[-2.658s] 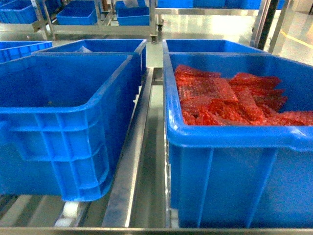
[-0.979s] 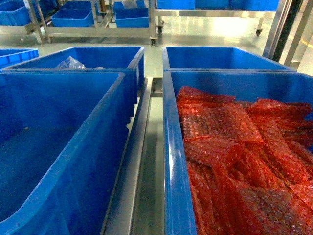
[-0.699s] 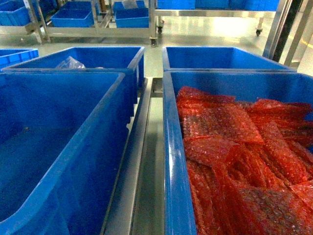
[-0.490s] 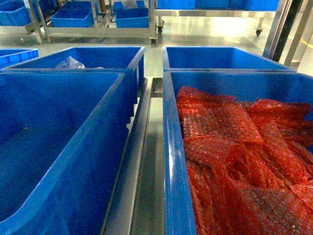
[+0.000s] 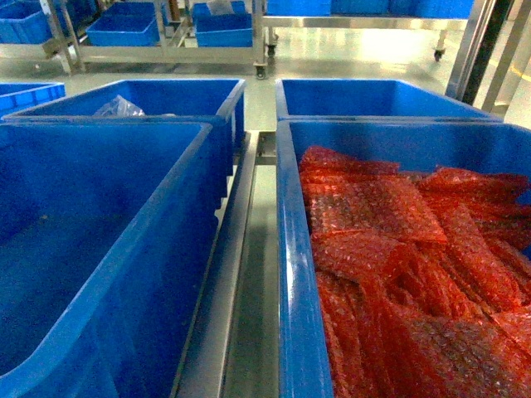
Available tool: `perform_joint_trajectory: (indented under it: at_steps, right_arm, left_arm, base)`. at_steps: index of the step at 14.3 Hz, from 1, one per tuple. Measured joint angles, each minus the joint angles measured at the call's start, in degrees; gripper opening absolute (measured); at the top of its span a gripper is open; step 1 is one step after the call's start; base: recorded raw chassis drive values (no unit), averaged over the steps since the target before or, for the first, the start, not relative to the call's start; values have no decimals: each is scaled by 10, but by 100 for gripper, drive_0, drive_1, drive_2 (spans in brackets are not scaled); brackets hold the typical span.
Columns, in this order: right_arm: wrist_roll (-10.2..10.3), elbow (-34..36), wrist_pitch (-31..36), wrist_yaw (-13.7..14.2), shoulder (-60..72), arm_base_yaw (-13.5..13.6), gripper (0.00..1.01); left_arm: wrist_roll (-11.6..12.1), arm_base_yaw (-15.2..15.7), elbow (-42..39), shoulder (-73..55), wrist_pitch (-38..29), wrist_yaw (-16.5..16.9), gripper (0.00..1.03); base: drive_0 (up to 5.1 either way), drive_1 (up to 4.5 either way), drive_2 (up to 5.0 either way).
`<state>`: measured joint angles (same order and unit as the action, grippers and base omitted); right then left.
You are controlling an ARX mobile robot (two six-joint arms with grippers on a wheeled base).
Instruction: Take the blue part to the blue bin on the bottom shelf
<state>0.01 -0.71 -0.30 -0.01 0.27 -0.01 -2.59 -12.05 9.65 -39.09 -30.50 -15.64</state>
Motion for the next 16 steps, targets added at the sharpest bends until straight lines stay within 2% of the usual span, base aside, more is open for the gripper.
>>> perform_joint_trajectory:
  at_steps: [9,10,11,12,14,16]
  right_arm:
    - [0,0,0,0,0,0,98]
    - [0,0,0,0,0,0,98]
    - [0,0,0,0,0,0,98]
    - [0,0,1,0,0,0,98]
    - [0,0,0,0,0,0,98]
    - [0,0,0,0,0,0,98]
  left_arm:
    - [0,0,0,0,0,0,44]
    - [-1,-5,6,1,30,-16,44]
    - [-5,-20,32,-5,117,-82,44]
    - [-5,-21,53,-33,136,-115,44]
    - [-4,-9,81,-106,84,-102,44]
    - [-5,9,128,-235,5,-56,44]
  base:
    - [0,0,0]
    - [0,0,0]
    - [0,0,0]
    - [0,0,0]
    - [0,0,0]
    - [0,0,0]
